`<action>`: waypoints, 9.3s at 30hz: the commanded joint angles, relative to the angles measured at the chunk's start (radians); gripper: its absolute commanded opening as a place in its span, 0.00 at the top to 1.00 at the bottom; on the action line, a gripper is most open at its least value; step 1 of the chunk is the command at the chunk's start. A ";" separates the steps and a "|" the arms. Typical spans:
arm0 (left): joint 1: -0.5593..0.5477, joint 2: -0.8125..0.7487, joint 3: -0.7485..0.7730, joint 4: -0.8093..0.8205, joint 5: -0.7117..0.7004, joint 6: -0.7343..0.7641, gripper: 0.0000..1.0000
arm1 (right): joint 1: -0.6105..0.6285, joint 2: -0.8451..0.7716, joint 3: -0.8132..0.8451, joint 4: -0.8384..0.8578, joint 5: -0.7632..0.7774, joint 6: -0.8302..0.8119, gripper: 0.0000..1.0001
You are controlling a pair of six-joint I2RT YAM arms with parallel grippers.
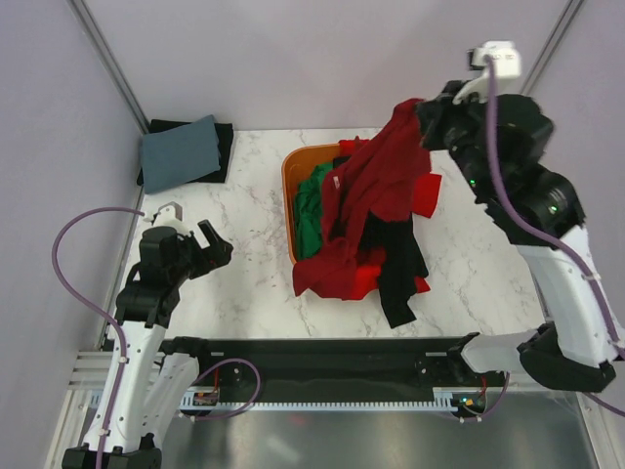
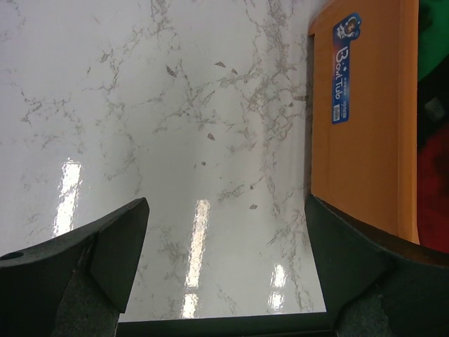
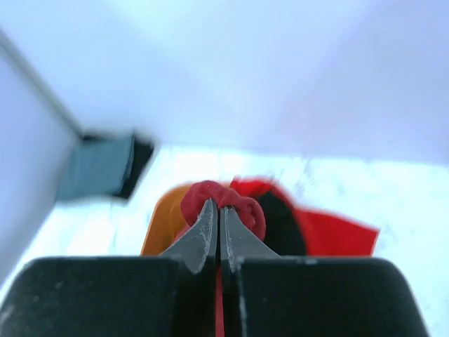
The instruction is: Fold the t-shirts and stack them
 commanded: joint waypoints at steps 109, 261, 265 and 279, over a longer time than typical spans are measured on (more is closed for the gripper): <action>-0.539 0.836 0.474 -0.081 -0.024 -0.017 0.00 | -0.505 -0.234 -1.361 0.091 -0.416 0.394 0.02; -0.541 -0.022 -0.003 0.020 -0.399 -0.129 0.00 | 0.047 -0.260 -0.744 -0.175 0.375 0.444 1.00; -0.541 0.116 0.028 0.067 -0.360 -0.125 0.00 | -0.015 -0.320 -0.936 -0.191 0.308 0.577 1.00; -0.541 0.229 0.089 0.113 -0.331 -0.108 0.02 | -0.924 -0.300 -1.006 -0.092 -0.195 0.481 1.00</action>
